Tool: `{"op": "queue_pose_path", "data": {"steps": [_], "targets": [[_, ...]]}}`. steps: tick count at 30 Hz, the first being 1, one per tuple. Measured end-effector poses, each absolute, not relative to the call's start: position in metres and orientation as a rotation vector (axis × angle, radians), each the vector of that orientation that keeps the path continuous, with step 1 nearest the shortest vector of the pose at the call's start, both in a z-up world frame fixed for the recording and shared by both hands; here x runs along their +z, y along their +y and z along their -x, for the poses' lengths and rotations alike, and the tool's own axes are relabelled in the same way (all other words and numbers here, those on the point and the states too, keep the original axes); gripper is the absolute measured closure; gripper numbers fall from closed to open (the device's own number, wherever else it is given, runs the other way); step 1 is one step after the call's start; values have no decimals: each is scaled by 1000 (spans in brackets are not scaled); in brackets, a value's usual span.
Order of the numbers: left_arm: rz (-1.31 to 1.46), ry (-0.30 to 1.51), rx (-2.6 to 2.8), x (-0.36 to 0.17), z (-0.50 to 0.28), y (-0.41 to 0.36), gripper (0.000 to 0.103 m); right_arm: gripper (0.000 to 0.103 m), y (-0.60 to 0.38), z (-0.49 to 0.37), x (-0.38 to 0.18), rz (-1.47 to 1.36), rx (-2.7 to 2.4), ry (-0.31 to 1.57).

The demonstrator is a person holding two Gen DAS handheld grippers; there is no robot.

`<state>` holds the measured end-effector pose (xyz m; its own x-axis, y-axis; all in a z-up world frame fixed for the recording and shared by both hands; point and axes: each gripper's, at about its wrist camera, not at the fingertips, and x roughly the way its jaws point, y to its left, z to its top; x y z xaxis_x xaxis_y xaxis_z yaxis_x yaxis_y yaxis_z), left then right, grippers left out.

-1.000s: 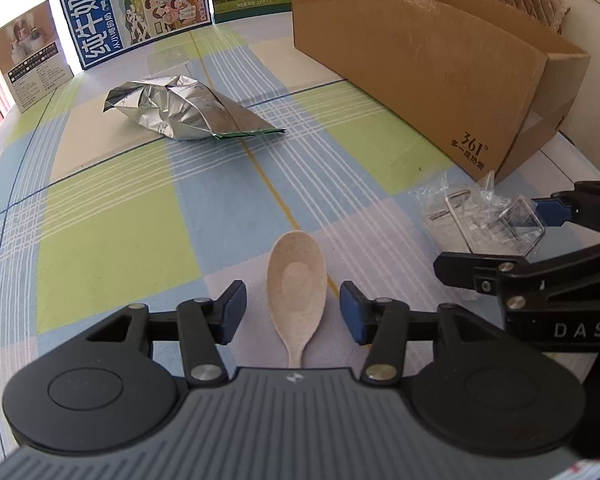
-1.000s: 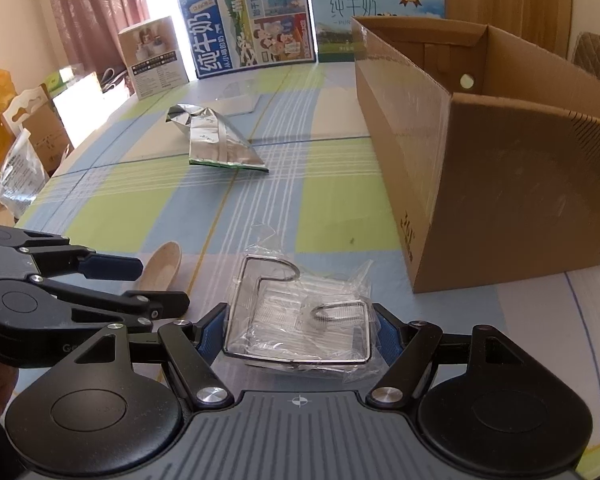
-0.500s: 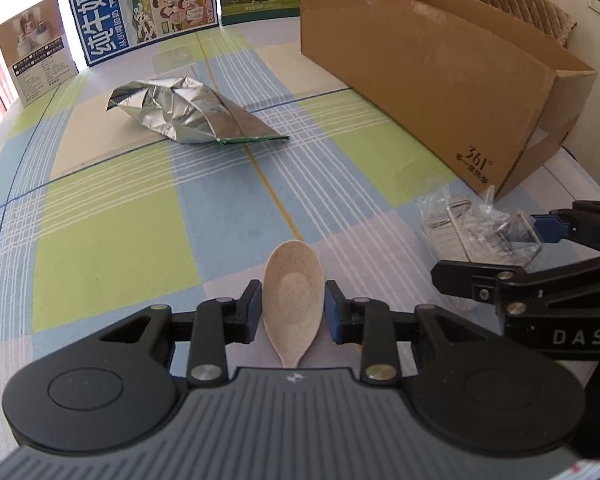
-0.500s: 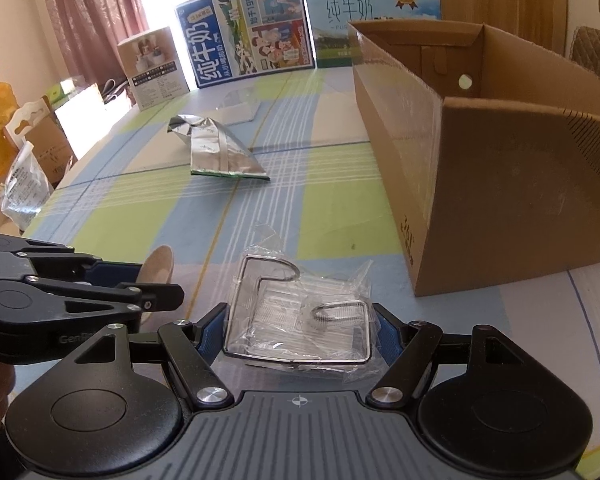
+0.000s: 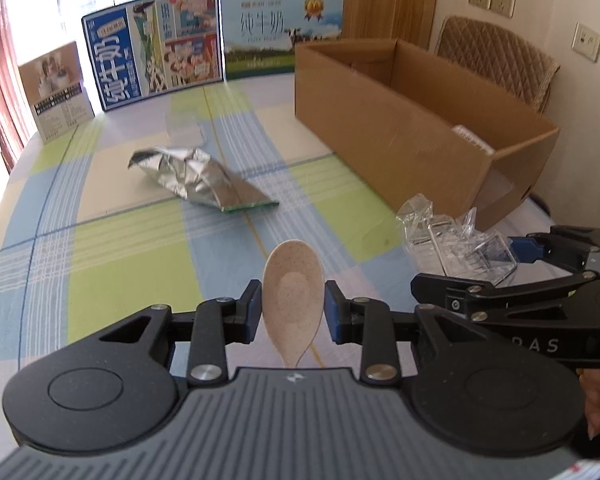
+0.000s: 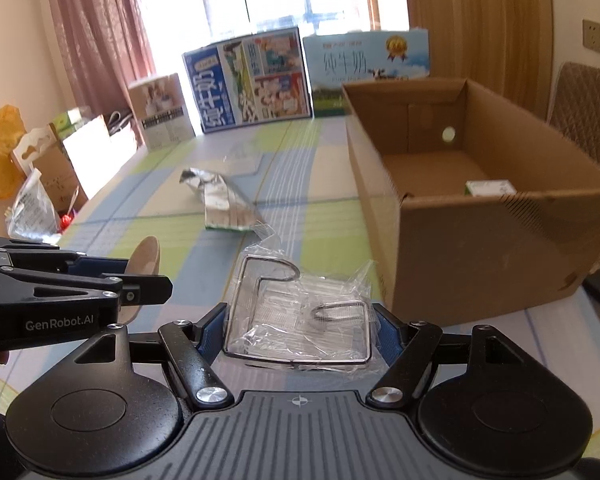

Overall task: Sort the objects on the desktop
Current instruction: 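Carry the wooden spoon with the left tool while the right tool carries the bagged rack over the box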

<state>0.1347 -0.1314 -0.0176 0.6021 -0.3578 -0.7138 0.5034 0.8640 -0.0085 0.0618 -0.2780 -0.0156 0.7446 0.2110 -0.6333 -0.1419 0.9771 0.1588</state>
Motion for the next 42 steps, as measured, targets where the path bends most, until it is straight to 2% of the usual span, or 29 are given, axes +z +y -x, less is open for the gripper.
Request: {"op": "queue_pose_path", "data": {"steps": [23, 42], "targets": [[-165, 662, -590, 67, -89, -187, 76, 32, -350, -36, 67, -118, 95, 541], [-108, 649, -713, 91, -149, -287, 76, 32, -430, -96, 79, -63, 45, 524]]}}
